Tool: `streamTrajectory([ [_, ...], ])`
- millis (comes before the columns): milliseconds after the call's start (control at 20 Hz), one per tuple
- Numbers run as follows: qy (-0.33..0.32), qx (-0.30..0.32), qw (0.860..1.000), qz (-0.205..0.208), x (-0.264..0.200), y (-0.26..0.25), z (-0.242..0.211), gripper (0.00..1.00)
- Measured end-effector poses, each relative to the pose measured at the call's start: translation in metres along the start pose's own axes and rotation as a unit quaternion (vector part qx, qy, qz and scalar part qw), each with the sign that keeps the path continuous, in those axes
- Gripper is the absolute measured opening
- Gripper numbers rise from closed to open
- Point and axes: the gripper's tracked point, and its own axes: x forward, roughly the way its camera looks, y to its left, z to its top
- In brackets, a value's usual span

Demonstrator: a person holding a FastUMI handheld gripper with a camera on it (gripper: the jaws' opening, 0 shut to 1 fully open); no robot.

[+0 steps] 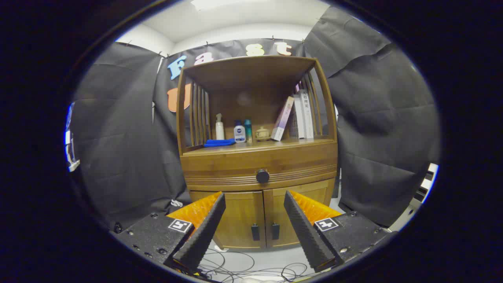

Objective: Pull open the drawer, take out the items inside it, and place them on the countertop above the cabinet.

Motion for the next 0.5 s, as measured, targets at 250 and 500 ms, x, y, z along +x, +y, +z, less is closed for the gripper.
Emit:
streamTrajectory([
  [250, 0.005, -0.007, 1.0, 0.001, 0.0007, 0.0019, -0.0033, 0.99],
  [500, -0.001, -0.014, 1.0, -0.005, -0.0027, -0.0008, -0.0005, 0.99],
])
